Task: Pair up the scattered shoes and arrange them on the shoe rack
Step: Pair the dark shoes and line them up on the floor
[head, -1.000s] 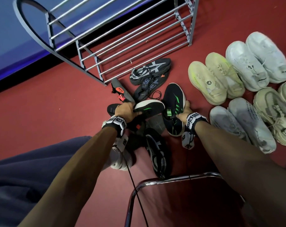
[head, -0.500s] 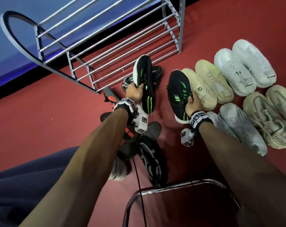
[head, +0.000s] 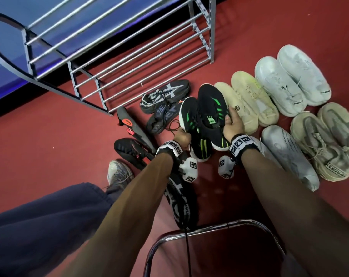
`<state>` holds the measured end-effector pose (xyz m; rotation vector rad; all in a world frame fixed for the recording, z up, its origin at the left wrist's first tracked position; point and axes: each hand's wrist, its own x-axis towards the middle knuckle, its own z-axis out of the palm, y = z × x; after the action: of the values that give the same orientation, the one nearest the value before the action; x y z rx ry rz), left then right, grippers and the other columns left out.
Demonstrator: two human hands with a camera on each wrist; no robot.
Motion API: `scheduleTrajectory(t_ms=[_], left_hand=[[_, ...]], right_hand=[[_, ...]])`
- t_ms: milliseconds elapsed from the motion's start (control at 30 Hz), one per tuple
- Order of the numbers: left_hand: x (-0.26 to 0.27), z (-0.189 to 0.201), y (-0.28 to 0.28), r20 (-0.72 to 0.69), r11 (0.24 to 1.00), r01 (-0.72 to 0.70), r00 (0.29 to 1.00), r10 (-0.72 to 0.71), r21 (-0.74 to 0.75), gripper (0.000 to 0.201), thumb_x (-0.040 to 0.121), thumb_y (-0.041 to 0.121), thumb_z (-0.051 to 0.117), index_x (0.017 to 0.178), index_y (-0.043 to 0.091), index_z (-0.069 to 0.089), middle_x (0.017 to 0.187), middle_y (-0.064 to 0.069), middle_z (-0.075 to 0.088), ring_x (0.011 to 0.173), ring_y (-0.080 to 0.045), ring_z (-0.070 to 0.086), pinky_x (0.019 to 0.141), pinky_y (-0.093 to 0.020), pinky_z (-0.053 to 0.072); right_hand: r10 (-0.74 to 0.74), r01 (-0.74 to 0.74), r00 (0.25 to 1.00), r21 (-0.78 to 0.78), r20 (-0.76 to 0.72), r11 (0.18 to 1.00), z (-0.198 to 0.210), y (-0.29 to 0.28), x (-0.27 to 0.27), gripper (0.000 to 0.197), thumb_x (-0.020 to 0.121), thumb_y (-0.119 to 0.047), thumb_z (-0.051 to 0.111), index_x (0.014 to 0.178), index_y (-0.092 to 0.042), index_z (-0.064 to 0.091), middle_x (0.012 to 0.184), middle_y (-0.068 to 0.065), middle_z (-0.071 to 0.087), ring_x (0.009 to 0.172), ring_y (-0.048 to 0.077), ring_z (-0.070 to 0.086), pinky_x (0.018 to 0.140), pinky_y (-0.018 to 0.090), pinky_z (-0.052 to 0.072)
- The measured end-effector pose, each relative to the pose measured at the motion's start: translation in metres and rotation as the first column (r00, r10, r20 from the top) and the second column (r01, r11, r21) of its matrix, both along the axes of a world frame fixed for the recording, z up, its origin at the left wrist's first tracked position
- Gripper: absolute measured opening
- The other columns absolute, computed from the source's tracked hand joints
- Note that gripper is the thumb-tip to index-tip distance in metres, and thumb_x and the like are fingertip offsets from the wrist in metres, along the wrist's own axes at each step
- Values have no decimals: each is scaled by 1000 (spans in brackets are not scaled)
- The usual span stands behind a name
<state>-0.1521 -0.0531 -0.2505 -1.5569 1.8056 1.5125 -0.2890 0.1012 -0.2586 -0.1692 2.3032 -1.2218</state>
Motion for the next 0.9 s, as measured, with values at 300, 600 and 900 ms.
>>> scheduleTrajectory(t_ms=[300,600,900], left_hand=[[7,39,9,158,955,245,963,-219,-167,46,88,27,64,128,4,56,121,-17,68,106,-33,67,90,-36,56],[72,20,31,437,491,793,608,-663,-360,61,101,61,28,144,19,42,154,-2,41,139,-26,38,109,-48,36],[67,33,4,604,207,929,357,-713,-306,49,104,52,31,133,23,58,142,-4,55,133,-28,47,105,-46,38]], right_hand=[[51,-36,989,104,-141,994,-5,16,33,53,101,-17,43,152,-27,34,150,4,48,134,28,47,107,33,40],[27,-23,998,73,-58,997,-5,12,33,52,101,-11,42,151,-26,38,144,9,53,126,30,53,101,27,41],[53,-52,999,77,-11,996,5,2,30,48,103,-10,43,149,-22,45,150,7,48,139,24,42,98,8,24]])
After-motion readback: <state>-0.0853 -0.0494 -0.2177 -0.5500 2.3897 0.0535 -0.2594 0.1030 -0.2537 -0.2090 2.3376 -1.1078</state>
